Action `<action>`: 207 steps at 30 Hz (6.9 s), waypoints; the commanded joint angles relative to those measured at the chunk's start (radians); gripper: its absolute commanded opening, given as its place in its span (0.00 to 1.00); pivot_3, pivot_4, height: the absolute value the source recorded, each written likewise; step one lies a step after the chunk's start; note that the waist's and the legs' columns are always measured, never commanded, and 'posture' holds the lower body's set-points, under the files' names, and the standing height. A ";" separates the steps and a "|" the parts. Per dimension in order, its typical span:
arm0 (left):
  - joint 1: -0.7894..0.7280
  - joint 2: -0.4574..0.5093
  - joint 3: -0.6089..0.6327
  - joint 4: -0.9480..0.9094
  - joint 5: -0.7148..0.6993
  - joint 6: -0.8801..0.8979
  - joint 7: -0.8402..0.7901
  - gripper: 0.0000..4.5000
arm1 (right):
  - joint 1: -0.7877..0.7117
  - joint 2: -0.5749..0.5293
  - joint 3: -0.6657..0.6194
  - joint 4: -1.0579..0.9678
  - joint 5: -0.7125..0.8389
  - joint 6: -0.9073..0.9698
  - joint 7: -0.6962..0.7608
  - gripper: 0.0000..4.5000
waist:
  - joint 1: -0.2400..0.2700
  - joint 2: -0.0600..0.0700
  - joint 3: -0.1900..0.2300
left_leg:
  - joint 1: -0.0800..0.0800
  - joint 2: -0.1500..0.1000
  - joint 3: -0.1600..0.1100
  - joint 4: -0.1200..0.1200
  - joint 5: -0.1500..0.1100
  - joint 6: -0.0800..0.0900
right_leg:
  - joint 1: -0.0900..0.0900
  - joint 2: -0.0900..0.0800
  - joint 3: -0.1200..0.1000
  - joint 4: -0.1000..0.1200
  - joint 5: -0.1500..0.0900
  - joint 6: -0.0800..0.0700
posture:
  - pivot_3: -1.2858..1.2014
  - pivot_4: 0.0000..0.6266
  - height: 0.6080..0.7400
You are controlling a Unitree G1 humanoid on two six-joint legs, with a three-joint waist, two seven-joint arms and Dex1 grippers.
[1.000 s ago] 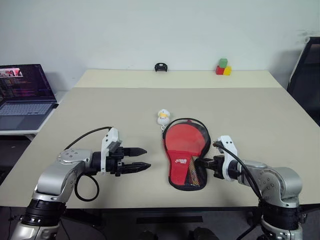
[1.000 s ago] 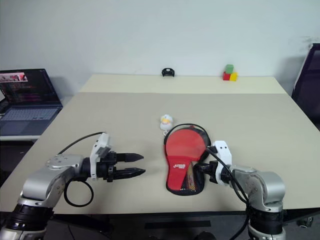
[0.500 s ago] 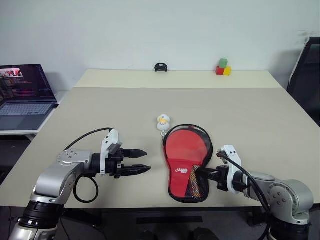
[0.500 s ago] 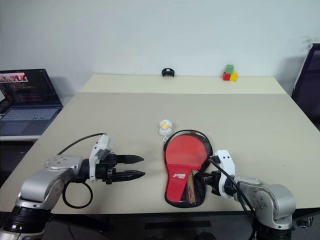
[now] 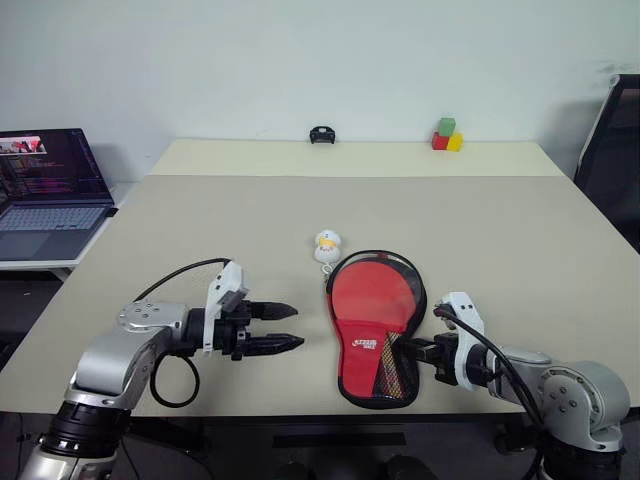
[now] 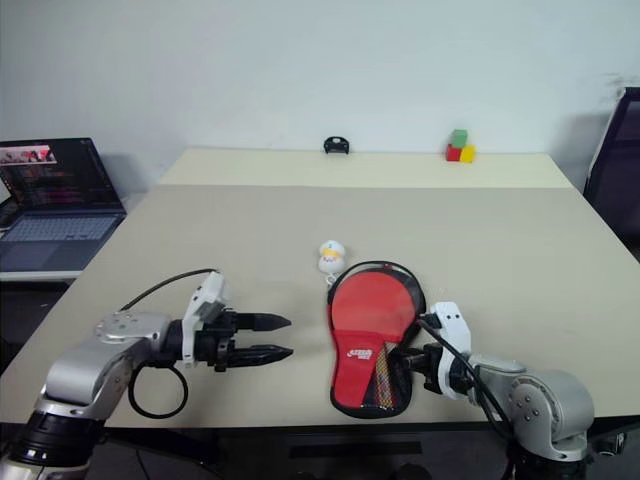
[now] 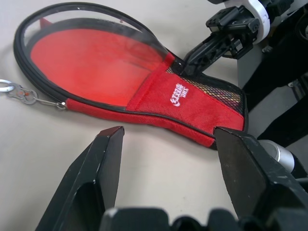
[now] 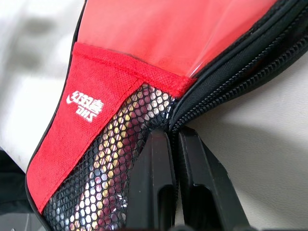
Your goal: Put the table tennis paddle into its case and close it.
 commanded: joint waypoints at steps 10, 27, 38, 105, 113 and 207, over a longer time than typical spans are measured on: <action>-0.033 -0.013 -0.011 0.010 -0.003 -0.039 0.002 0.72 | -0.002 -0.181 -0.138 -0.028 0.168 0.010 0.073 0.94 | 0.001 0.000 0.000 | 0.000 0.000 0.000 0.000 0.000 0.000 | 0.001 0.000 0.000 0.000 0.000 0.000 | 0.52 0.24 1.00; -0.072 -0.039 -0.012 0.058 0.008 -0.065 0.033 0.72 | -0.214 -0.252 -0.109 0.085 0.336 -0.103 0.126 0.99 | 0.000 0.000 0.000 | 0.000 0.000 0.000 0.000 0.000 0.000 | 0.001 0.001 0.000 0.000 0.000 0.000 | 0.52 0.24 1.00; -0.049 -0.052 0.012 0.037 -0.003 -0.062 0.107 0.72 | -0.288 -0.294 0.187 0.236 0.124 -0.407 0.205 0.99 | -0.002 0.000 0.000 | -0.001 0.000 0.000 0.000 0.000 0.000 | 0.000 0.000 0.000 -0.001 0.000 0.000 | 0.52 0.24 1.00; -0.092 -0.067 -0.008 0.060 0.017 -0.071 0.123 0.72 | -0.623 -0.140 0.262 1.126 -0.360 -1.009 0.438 0.99 | -0.003 0.000 0.001 | 0.000 0.000 0.000 0.000 0.000 0.000 | -0.001 0.000 0.001 0.000 0.000 -0.001 | 0.52 0.24 1.00; -0.080 -0.069 0.003 0.052 0.012 -0.070 0.133 0.72 | -0.536 -0.173 0.193 0.812 -0.199 -0.873 0.524 0.99 | -0.003 0.000 0.001 | 0.000 0.001 0.000 0.000 0.000 0.000 | -0.001 0.000 0.001 0.000 0.000 -0.001 | 0.52 0.24 1.00; -0.939 -0.563 -0.018 1.447 0.551 -0.493 0.591 0.04 | -0.199 -0.162 0.597 0.628 -0.533 -0.952 0.379 1.00 | 0.002 -0.004 -0.004 | 0.000 -0.003 -0.001 0.002 0.000 0.000 | 0.000 0.002 -0.004 0.002 0.000 0.000 | 0.52 0.24 1.00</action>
